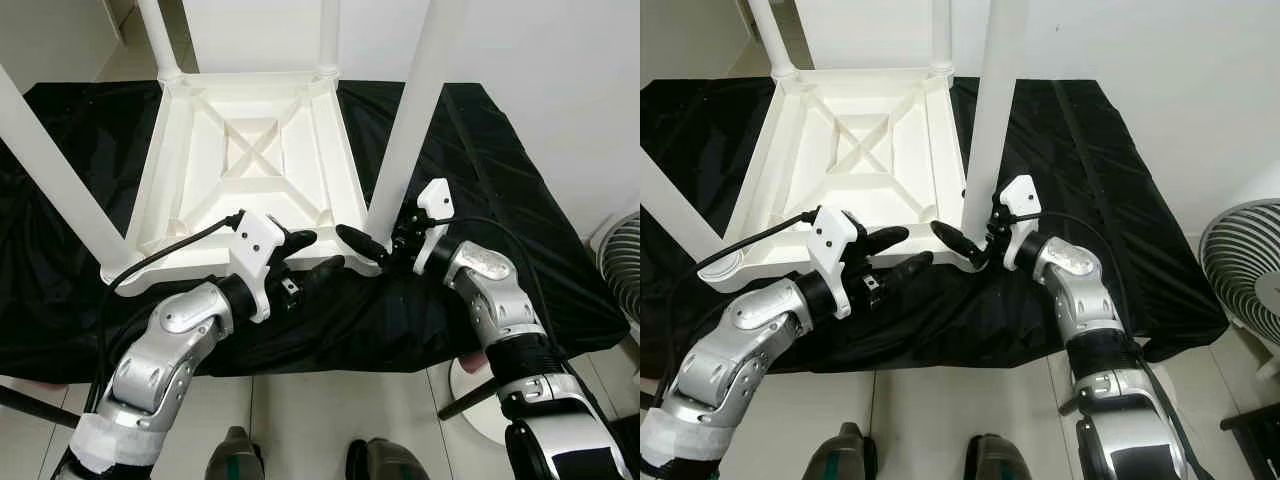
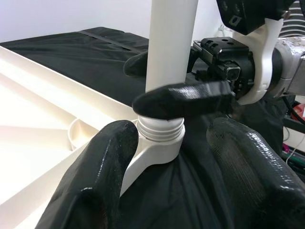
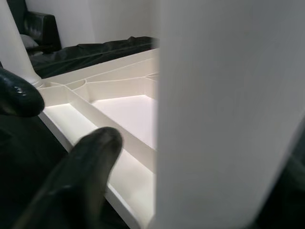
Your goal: Building children table
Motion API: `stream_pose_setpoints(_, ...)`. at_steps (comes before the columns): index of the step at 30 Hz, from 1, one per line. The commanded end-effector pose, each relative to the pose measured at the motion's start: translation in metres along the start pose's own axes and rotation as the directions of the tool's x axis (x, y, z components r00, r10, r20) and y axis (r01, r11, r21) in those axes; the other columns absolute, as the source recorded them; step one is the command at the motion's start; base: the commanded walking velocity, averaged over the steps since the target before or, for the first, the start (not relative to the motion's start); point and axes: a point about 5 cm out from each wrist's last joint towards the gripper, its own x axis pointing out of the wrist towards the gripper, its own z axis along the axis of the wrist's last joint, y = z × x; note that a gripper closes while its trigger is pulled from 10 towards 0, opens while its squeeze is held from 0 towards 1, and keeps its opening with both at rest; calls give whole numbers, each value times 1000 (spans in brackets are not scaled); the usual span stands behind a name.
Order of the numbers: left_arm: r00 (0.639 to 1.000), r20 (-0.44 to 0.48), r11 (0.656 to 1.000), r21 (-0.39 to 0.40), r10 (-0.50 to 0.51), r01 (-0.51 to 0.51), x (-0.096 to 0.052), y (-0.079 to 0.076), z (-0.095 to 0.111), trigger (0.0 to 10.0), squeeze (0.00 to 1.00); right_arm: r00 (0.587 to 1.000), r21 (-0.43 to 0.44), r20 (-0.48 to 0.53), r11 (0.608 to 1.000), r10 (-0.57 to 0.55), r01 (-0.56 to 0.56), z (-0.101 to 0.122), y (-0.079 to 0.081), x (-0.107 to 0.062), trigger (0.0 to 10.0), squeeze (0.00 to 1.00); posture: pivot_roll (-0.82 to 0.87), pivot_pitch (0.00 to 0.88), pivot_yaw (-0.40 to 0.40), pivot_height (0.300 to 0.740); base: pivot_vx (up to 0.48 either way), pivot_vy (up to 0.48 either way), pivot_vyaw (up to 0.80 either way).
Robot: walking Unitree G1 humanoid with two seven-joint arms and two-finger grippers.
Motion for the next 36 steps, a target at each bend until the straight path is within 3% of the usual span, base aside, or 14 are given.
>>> stream_pose_setpoints(1,999,-4,999,23,-36,36,-1,-4,0,10000,0,1000,-2,1,1000,28,-28,-1,2,1,1569,0,39,41,3,740,0,0,0)
stream_pose_setpoints(2,999,-4,999,23,-36,36,-1,-4,0,10000,0,1000,-2,1,1000,28,-28,-1,2,1,1569,0,39,41,3,740,0,0,0)
stream_pose_setpoints(3,999,-6,999,24,-37,37,-1,-4,0,10000,0,1000,1,-1,1000,31,-31,-4,1,0,0,0,40,40,-5,740,0,0,0)
stream_pose_setpoints(7,999,-7,999,27,-34,34,-2,-4,0,10000,0,1000,-11,-11,1000,-10,10,-9,0,-3,0,0,40,38,-11,740,0,0,0)
stream_pose_setpoints(13,1000,-6,999,26,-25,26,-2,-5,-2,10000,0,983,-20,-25,983,-184,183,-15,-4,-8,0,0,39,29,-21,740,0,0,0)
stream_pose_setpoints(20,1000,-6,999,28,-17,18,-2,-3,-2,10000,0,943,15,39,944,-330,330,-12,15,-6,0,0,34,26,-21,740,0,0,0)
stream_pose_setpoints(25,1000,-4,999,34,-12,12,-2,0,-1,10000,0,875,48,34,875,-483,481,-13,32,2,0,0,32,23,-23,740,0,0,0)
stream_pose_setpoints(27,1000,-4,999,34,-12,12,-2,0,-1,10000,0,875,48,34,875,-483,481,-13,32,2,0,0,32,23,-23,740,0,0,0)
stream_pose_setpoints(31,1000,2,999,34,-8,8,0,-1,0,10000,0,772,58,29,772,-635,633,-12,41,9,0,0,35,22,-25,740,0,0,0)
stream_pose_setpoints(34,1000,3,999,33,-8,8,0,-2,-1,10000,0,740,63,21,740,-672,670,-12,40,9,0,0,36,21,-26,740,0,0,0)
stream_pose_setpoints(36,1000,4,999,33,-4,3,0,-1,-1,10000,0,654,96,-11,650,-756,754,-12,38,7,0,0,37,21,-27,740,0,0,0)
